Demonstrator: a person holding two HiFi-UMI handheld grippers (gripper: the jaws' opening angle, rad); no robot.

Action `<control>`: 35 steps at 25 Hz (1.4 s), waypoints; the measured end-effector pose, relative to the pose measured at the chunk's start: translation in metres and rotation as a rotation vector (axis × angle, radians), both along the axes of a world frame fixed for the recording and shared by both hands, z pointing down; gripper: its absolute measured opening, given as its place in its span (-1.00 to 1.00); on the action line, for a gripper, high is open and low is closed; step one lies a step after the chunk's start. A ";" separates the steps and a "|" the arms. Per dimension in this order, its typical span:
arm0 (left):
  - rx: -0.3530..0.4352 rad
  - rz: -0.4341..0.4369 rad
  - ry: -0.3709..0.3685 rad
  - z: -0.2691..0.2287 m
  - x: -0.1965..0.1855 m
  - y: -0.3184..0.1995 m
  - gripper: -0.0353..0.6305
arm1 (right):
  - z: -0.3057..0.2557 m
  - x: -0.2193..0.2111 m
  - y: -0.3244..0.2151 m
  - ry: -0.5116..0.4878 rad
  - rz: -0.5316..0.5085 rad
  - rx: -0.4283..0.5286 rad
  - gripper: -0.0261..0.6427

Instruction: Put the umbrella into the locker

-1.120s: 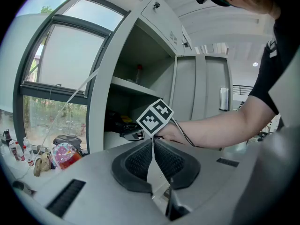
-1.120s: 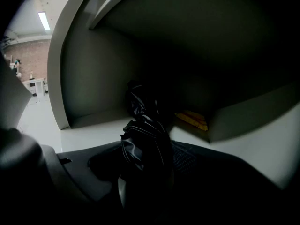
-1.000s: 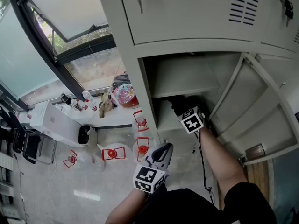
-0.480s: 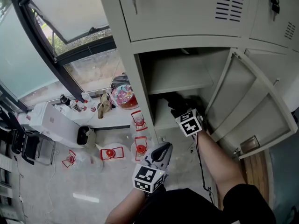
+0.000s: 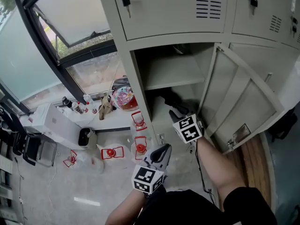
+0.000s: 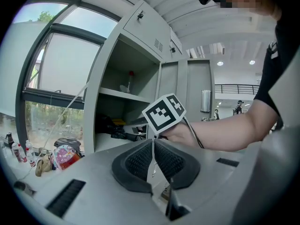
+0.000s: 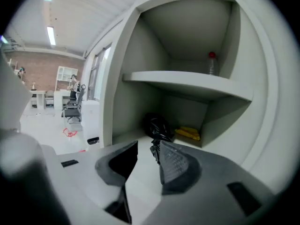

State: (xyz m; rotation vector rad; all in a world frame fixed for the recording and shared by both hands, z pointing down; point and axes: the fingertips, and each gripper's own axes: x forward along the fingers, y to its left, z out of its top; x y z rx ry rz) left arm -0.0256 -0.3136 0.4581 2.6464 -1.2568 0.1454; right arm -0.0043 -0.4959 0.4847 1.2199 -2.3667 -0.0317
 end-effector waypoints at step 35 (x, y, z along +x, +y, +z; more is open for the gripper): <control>-0.020 0.017 0.011 0.000 -0.017 0.175 -0.81 | -0.017 -0.003 0.261 -0.169 0.012 -0.040 -0.76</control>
